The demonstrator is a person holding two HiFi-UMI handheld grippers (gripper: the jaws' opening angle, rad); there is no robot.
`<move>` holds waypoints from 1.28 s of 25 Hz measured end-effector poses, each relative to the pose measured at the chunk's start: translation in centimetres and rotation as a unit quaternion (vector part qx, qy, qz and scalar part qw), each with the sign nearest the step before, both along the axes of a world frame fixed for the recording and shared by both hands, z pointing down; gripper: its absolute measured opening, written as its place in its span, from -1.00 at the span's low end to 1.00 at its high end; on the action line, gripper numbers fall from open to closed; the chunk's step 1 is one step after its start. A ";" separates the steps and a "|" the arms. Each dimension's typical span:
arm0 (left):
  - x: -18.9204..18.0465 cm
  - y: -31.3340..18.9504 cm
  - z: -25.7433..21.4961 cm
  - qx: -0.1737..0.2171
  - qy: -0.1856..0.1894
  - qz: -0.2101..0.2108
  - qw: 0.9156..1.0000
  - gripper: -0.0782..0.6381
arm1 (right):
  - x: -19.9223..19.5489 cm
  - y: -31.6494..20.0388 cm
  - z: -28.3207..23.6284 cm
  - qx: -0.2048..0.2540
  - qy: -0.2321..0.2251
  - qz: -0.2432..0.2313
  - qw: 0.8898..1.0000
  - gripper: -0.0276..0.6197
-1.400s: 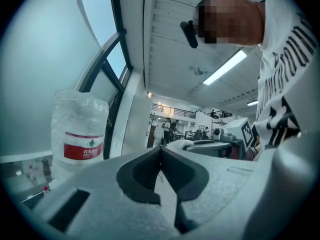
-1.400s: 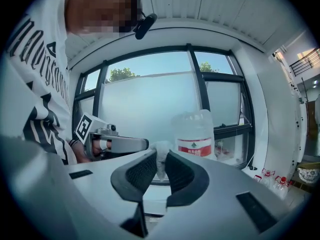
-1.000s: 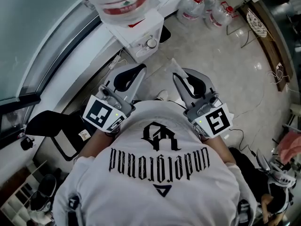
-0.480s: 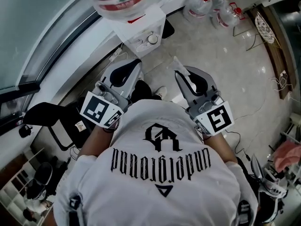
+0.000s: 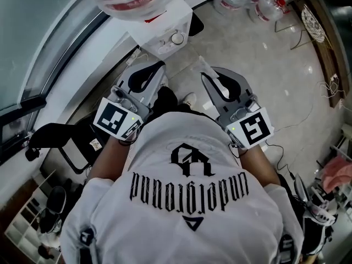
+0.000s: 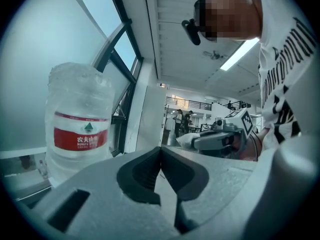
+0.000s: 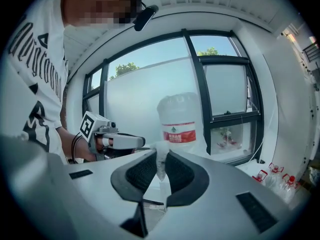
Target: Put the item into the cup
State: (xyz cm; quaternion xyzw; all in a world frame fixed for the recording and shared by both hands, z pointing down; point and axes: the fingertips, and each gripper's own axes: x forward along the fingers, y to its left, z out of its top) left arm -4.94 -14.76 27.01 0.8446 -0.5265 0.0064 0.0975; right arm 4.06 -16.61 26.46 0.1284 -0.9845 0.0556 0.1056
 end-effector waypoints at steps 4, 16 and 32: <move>-1.1 -1.0 2.8 -0.026 0.001 0.004 1.000 -0.74 | -0.9 -1.6 2.3 -0.030 0.002 0.008 1.000 -0.75; -2.7 -4.4 11.1 -0.083 -0.012 0.023 0.996 -0.74 | -3.8 -5.9 11.3 -0.074 0.049 0.018 0.996 -0.74; -3.7 -9.0 24.8 -0.135 -0.039 0.053 0.989 -0.74 | -6.4 -11.6 27.0 -0.133 0.109 0.047 0.984 -0.74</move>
